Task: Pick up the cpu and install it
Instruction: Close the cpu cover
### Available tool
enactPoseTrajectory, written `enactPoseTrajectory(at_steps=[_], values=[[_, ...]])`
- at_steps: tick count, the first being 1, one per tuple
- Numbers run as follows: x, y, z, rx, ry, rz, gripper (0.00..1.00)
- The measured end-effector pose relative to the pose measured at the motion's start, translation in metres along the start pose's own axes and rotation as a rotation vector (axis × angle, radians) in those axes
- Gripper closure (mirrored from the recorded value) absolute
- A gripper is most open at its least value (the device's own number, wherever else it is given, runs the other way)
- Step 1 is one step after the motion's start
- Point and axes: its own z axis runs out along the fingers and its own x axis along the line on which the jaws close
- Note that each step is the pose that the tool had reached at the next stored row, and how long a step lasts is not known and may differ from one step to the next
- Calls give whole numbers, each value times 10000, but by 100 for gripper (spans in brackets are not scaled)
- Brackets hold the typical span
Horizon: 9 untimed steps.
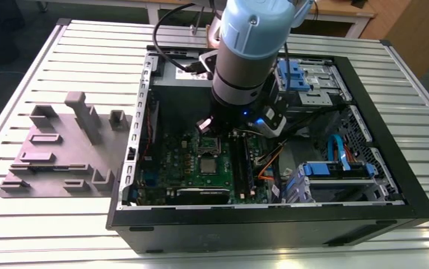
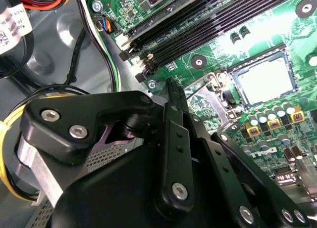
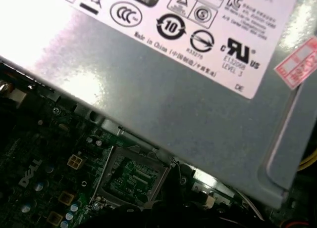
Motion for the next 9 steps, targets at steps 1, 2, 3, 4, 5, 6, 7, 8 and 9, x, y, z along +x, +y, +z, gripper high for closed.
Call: enactPoseTrajectory(at_steps=[1, 2, 3, 4, 5, 6, 7, 8, 9], values=[[1, -3, -12, 0, -1, -1, 90], [2, -6, -24, -1, -1, -1, 90], [4, -9, -38, 0, 0, -1, 90], [5, -14, -49, -1, -1, -1, 90], [7, -19, -61, -1, -1, 0, 90], [8, -24, -73, -1, 0, 0, 90], [9, -30, -85, -2, 0, -1, 90], [11, -36, -96, -3, 0, 0, 90], [12, -42, -108, -3, 0, 0, 90]])
